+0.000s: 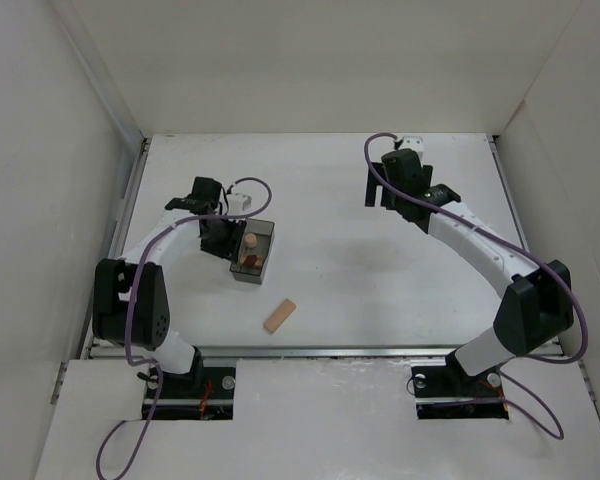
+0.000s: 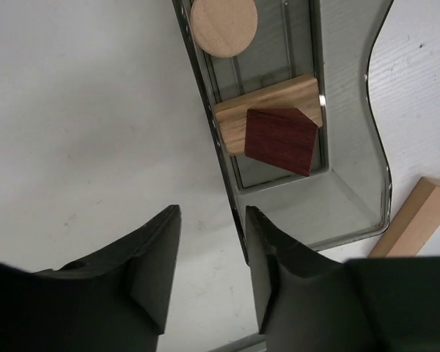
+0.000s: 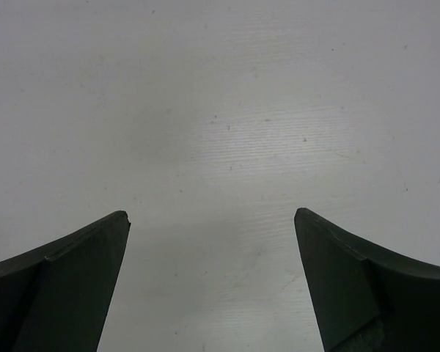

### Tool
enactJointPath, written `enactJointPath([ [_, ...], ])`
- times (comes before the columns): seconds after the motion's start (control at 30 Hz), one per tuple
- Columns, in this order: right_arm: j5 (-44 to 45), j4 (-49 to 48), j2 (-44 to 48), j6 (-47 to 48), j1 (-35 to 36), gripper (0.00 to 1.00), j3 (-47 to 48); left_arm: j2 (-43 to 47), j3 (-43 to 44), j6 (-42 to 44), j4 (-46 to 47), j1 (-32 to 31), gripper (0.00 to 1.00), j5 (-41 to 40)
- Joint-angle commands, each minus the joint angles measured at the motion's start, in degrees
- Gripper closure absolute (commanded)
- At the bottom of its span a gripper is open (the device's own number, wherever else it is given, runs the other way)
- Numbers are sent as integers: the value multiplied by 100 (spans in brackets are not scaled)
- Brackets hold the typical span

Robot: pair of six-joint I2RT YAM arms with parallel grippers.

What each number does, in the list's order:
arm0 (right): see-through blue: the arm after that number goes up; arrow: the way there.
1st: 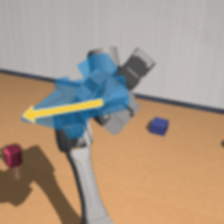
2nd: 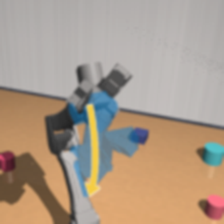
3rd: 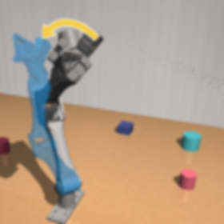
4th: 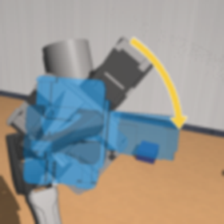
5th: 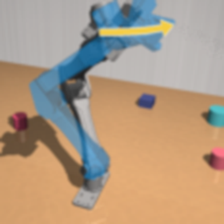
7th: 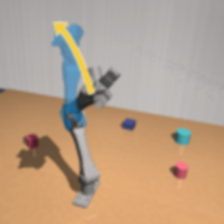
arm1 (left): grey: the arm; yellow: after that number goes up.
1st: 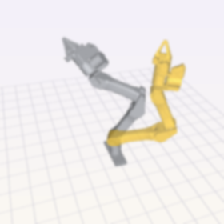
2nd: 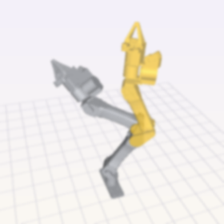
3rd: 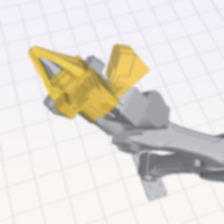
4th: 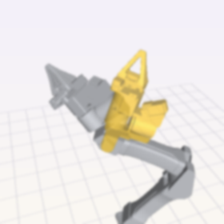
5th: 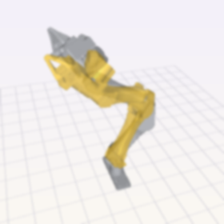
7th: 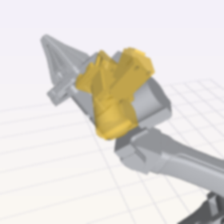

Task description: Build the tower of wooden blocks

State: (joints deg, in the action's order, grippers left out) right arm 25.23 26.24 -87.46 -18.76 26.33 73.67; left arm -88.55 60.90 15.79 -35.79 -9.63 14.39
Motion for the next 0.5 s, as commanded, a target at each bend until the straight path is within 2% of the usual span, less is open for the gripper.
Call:
enactJointPath([
  [0.0, 227, -268, 133, 83, 48, 0, -10, 5, 159, -67, 143, -56, 64, 46],
  [0.13, 341, -216, 133, 83, 101, 0, -63, -232, 106, -120, 248, -118, 78, 46],
  [0.27, 482, -111, 133, 83, 101, 0, -11, -391, 44, -120, 380, -232, 98, -68],
  [0.37, 588, -110, 133, 83, 101, 0, -10, -391, 149, -173, 433, -233, 100, -366],
  [0.47, 640, -58, 133, 83, 101, 0, 42, -330, 553, -226, 494, -285, 100, -1366],
])
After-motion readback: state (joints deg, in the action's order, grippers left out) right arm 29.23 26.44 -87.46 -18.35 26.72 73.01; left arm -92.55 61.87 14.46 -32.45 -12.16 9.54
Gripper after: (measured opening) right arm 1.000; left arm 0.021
